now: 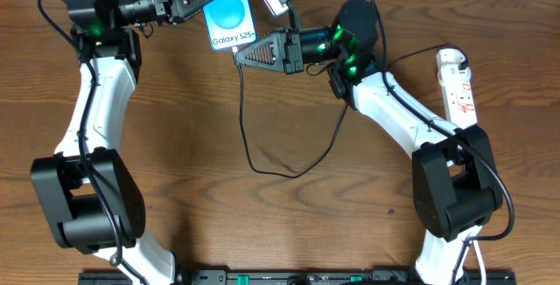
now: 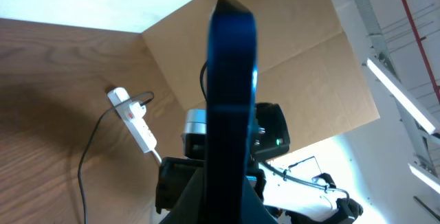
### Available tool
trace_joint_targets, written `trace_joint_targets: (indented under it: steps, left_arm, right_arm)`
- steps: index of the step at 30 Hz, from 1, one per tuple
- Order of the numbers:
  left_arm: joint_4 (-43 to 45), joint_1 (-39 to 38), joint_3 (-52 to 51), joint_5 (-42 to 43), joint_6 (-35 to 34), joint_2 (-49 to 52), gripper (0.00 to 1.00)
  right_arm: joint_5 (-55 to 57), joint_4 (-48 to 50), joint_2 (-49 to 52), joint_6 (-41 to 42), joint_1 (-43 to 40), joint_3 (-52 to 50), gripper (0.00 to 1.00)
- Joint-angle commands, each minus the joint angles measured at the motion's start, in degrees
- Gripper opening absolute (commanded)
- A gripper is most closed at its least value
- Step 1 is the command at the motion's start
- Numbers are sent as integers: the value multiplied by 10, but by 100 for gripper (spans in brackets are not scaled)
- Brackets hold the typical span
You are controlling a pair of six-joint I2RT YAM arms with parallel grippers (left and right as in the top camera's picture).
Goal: Plug charger to phone and switch on socket
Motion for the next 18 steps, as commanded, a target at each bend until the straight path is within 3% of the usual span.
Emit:
trace_joint_targets:
  steps: [1,6,10,13,18]
  left_arm:
    - [5,17,-5,16,11,-10,7]
    - [5,46,-5,16,11,-10,7]
    - [5,63,-5,16,13,-10,7]
    - [5,67,-5,16,13,-10,7]
    - [5,67,-7,16,20,-9,7]
  right_arm:
    - [-5,-43,1,-44,-1,0,1]
    - [-10,-236,1,-182,-1,0,1]
    - [48,-435,1,-321,-5,0,1]
    - [183,-603,1,-399,-9,0,1]
    - [379,-760,1,-438,-12,2,1]
